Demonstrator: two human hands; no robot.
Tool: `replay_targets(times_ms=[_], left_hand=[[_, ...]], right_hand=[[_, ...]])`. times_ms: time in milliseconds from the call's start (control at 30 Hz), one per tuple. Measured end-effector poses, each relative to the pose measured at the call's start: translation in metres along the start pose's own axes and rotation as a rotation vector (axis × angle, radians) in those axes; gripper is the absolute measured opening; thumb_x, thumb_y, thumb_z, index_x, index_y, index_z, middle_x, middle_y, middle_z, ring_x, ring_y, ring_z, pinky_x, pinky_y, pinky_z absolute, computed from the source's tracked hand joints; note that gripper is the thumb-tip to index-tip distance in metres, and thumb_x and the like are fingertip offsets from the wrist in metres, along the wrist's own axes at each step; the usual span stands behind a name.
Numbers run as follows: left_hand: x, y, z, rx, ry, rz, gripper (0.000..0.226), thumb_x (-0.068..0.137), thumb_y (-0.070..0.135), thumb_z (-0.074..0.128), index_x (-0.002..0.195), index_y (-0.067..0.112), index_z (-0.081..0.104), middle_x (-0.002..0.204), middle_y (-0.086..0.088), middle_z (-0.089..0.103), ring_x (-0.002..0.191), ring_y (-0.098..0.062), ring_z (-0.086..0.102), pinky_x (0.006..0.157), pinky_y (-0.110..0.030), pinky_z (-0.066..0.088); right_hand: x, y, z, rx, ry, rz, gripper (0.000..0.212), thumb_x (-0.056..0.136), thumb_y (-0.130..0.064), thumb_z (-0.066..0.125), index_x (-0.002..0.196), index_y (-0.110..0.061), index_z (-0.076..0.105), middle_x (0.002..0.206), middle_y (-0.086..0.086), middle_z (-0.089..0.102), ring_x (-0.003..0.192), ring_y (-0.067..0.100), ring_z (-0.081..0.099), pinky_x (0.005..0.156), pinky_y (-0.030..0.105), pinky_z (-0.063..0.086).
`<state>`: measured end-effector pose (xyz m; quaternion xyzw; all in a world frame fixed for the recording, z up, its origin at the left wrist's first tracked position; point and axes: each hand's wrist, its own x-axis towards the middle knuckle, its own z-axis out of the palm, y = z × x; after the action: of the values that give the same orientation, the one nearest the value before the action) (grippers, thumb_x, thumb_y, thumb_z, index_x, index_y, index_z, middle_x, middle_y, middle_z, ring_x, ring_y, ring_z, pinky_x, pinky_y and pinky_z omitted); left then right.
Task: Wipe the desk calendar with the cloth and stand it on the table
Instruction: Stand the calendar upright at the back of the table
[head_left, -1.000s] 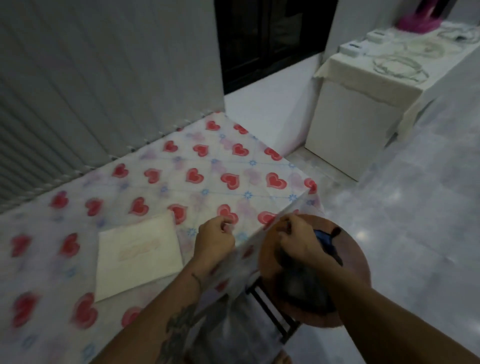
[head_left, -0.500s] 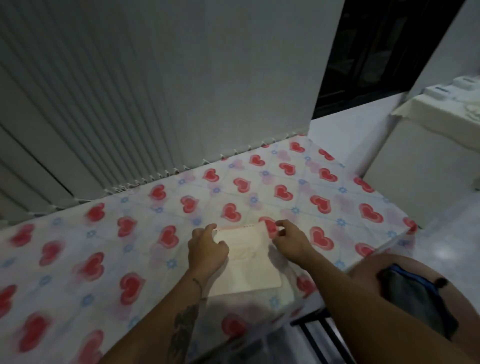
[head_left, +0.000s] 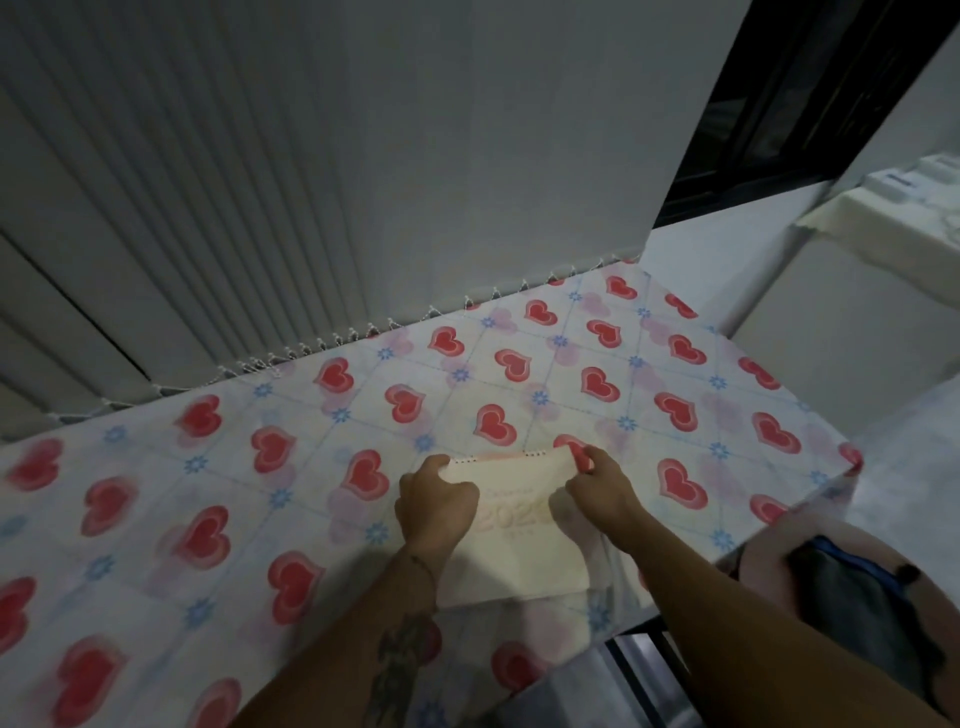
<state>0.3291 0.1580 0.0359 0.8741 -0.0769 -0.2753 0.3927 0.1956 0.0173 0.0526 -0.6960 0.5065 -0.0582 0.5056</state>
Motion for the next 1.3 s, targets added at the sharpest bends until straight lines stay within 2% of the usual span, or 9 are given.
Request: replay_targets(times_ms=[200, 300, 400, 500, 667, 867, 1033, 1167, 1300], left_hand=[[0.004, 0.014, -0.007, -0.241, 0.121, 0.026, 0.048, 0.068, 0.021, 0.052, 0.111, 0.036, 0.066, 0.115, 0.002, 0.069, 0.084, -0.015, 0.065, 0.056, -0.020, 0.052], [0.005, 0.030, -0.021, -0.320, 0.218, 0.069, 0.048, 0.070, 0.028, 0.049, 0.112, 0.044, 0.064, 0.116, 0.006, 0.063, 0.092, -0.018, 0.065, 0.069, -0.032, 0.060], [0.005, 0.044, -0.040, -0.365, 0.305, 0.157, 0.038, 0.074, 0.032, 0.048, 0.096, 0.062, 0.057, 0.112, 0.014, 0.055, 0.088, -0.011, 0.062, 0.070, -0.034, 0.061], [0.006, 0.053, -0.062, -0.384, 0.332, 0.233, 0.041, 0.078, 0.036, 0.047, 0.094, 0.074, 0.049, 0.110, 0.021, 0.048, 0.091, -0.010, 0.064, 0.070, -0.038, 0.063], [0.004, 0.064, -0.089, -0.435, 0.401, 0.307, 0.041, 0.087, 0.026, 0.052, 0.099, 0.065, 0.057, 0.119, 0.016, 0.056, 0.105, -0.018, 0.064, 0.081, -0.043, 0.062], [0.012, 0.063, -0.106, -0.407, 0.501, 0.303, 0.028, 0.095, 0.014, 0.057, 0.111, 0.032, 0.070, 0.120, 0.003, 0.068, 0.103, -0.022, 0.066, 0.087, -0.044, 0.060], [0.019, 0.072, -0.106, -0.409, 0.575, 0.247, 0.020, 0.096, 0.014, 0.060, 0.099, 0.029, 0.072, 0.099, 0.006, 0.070, 0.078, -0.004, 0.061, 0.059, -0.015, 0.046], [0.032, 0.083, -0.105, -0.399, 0.610, 0.197, 0.017, 0.092, 0.014, 0.062, 0.088, 0.025, 0.074, 0.077, 0.018, 0.065, 0.069, 0.004, 0.056, 0.049, -0.004, 0.034], [0.048, 0.100, -0.105, -0.388, 0.644, 0.170, 0.020, 0.090, 0.012, 0.063, 0.081, 0.028, 0.069, 0.076, 0.017, 0.063, 0.067, 0.004, 0.054, 0.050, -0.003, 0.034]], right_hand=[[-0.002, -0.018, -0.006, 0.042, 0.065, -0.071, 0.038, 0.092, -0.001, 0.047, 0.129, -0.009, 0.050, 0.130, 0.010, 0.058, 0.106, 0.022, 0.055, 0.092, 0.039, 0.049], [-0.005, -0.038, -0.009, 0.061, 0.093, -0.182, 0.049, 0.093, 0.000, 0.048, 0.141, -0.011, 0.043, 0.133, 0.008, 0.056, 0.105, 0.021, 0.055, 0.086, 0.037, 0.049], [-0.005, -0.060, -0.008, 0.037, 0.126, -0.277, 0.061, 0.093, -0.004, 0.050, 0.150, -0.018, 0.031, 0.138, 0.006, 0.052, 0.113, 0.026, 0.054, 0.091, 0.044, 0.050], [-0.003, -0.080, -0.006, 0.059, 0.140, -0.344, 0.056, 0.094, -0.010, 0.054, 0.146, -0.024, 0.036, 0.138, 0.003, 0.051, 0.109, 0.024, 0.054, 0.084, 0.043, 0.053], [-0.002, -0.102, 0.003, 0.101, 0.104, -0.408, 0.046, 0.097, -0.019, 0.052, 0.140, -0.033, 0.040, 0.132, 0.001, 0.053, 0.107, 0.024, 0.056, 0.086, 0.049, 0.054], [0.011, -0.116, 0.012, 0.161, 0.125, -0.509, 0.032, 0.101, -0.030, 0.046, 0.132, -0.031, 0.053, 0.130, -0.011, 0.054, 0.109, 0.013, 0.053, 0.089, 0.034, 0.049], [0.042, -0.131, 0.013, 0.263, 0.071, -0.500, 0.028, 0.099, -0.021, 0.044, 0.113, -0.029, 0.067, 0.114, -0.015, 0.065, 0.105, 0.007, 0.058, 0.093, 0.032, 0.049], [0.071, -0.145, 0.010, 0.342, -0.008, -0.452, 0.030, 0.097, -0.018, 0.046, 0.099, -0.037, 0.068, 0.103, -0.021, 0.065, 0.099, 0.004, 0.059, 0.078, 0.022, 0.048], [0.098, -0.160, 0.007, 0.361, -0.071, -0.396, 0.030, 0.095, -0.018, 0.047, 0.112, -0.026, 0.070, 0.114, -0.006, 0.067, 0.104, 0.017, 0.062, 0.091, 0.042, 0.053]])
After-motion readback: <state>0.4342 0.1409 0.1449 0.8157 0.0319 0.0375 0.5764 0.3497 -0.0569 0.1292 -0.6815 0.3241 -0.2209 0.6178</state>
